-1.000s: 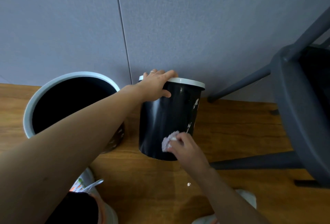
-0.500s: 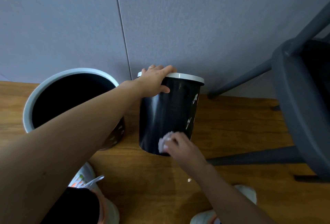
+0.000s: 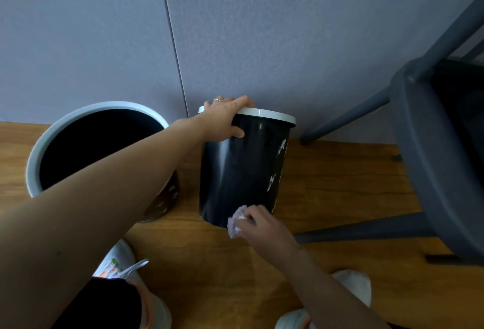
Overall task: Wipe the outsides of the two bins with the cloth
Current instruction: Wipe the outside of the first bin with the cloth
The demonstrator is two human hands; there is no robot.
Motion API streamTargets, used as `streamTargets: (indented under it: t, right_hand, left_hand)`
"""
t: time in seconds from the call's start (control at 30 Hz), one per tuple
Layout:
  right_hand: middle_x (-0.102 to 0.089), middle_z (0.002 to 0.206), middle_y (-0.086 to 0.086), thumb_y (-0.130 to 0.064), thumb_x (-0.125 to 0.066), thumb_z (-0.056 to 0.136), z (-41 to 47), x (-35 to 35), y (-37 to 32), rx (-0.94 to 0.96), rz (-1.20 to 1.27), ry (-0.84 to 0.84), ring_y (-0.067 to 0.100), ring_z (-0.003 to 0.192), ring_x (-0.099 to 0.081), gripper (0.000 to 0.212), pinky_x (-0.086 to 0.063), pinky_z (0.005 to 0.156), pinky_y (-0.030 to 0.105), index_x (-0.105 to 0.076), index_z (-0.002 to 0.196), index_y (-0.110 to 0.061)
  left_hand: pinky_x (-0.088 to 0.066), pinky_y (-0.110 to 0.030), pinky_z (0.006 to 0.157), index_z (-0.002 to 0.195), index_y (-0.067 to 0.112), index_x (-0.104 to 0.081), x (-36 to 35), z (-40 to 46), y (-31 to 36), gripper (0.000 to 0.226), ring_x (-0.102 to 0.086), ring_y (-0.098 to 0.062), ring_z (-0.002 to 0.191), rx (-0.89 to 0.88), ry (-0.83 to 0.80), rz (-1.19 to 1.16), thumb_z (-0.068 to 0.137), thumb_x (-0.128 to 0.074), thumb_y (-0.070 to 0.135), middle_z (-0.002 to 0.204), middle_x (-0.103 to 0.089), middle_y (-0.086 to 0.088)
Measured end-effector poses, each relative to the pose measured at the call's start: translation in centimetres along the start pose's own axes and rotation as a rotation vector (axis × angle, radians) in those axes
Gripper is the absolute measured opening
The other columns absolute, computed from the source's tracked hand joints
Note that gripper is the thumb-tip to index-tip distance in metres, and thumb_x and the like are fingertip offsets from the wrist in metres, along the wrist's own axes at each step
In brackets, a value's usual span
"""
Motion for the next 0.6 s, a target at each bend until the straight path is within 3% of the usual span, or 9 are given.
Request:
streamTargets:
  t: [0.1,0.17,0.23,0.33,0.47,0.6]
  right_hand:
    - [-0.058,0.100,0.008,-0.016,-0.081,0.075,-0.3,1.7,1.9,-0.054,0.015,0.144,0.018,0.088,-0.057,0.031,-0.052,0.059,0.023,-0.060,0.098,-0.014]
    - [-0.060,0.100,0.009,-0.019,-0.081,0.078,-0.3,2.5,2.9,-0.055,0.005,0.184,0.020,0.089,-0.058,0.025,-0.054,0.062,0.025,-0.065,0.096,-0.013]
    - [-0.061,0.105,0.007,-0.022,-0.080,0.080,-0.5,2.0,3.5,-0.045,-0.047,0.173,0.022,0.095,-0.058,0.023,-0.055,0.073,0.028,-0.069,0.099,-0.015]
    - [-0.055,0.120,0.007,-0.032,-0.064,0.089,-0.9,1.6,5.4,-0.217,0.050,0.217,0.022,0.111,-0.050,0.032,-0.044,0.091,0.030,-0.062,0.115,-0.014]
    - [-0.058,0.097,0.010,-0.023,-0.083,0.075,-1.7,2.2,5.4,-0.335,0.179,0.373,0.024,0.086,-0.057,0.030,-0.052,0.065,0.030,-0.069,0.099,-0.010]
    - [-0.056,0.097,0.008,-0.028,-0.080,0.078,-2.3,1.6,5.9,-0.443,0.214,0.414,0.023,0.085,-0.054,0.033,-0.052,0.061,0.031,-0.068,0.106,-0.014]
  left_hand:
    - [-0.033,-0.044,0.100,0.121,0.028,-0.045,0.4,0.0,-0.7,0.053,-0.040,-0.026,0.111,0.026,-0.011,-0.120,0.078,-0.074,0.018,0.098,-0.050,0.004]
    - [-0.041,-0.038,0.093,0.118,0.031,-0.045,0.5,0.0,-1.3,0.053,-0.044,-0.028,0.110,0.055,-0.039,-0.212,0.077,-0.074,0.014,0.108,-0.051,-0.007]
    - [-0.043,-0.033,0.083,0.116,0.033,-0.045,0.3,0.1,-1.6,0.053,-0.047,-0.028,0.105,0.073,-0.055,-0.239,0.077,-0.074,0.012,0.112,-0.047,-0.013]
    - [-0.040,-0.034,0.087,0.118,0.029,-0.045,0.0,0.1,-1.2,0.052,-0.043,-0.027,0.108,0.059,-0.040,-0.182,0.078,-0.074,0.013,0.108,-0.049,-0.012]
    - [-0.034,-0.034,0.087,0.119,0.022,-0.047,0.6,0.2,0.1,0.053,-0.042,-0.028,0.111,-0.007,-0.010,-0.081,0.075,-0.073,0.009,0.107,-0.053,-0.003]
    - [-0.038,-0.038,0.089,0.131,0.030,-0.041,0.3,0.0,2.8,0.068,-0.044,-0.025,0.106,-0.124,-0.001,-0.010,0.072,-0.060,0.000,0.110,-0.050,0.002]
Point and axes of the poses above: each hand's wrist, its own z-axis towards the middle knuckle, its own x-axis out of the back of the hand, y = z × x, the point moved 9 cm from there along z, towards the middle knuckle
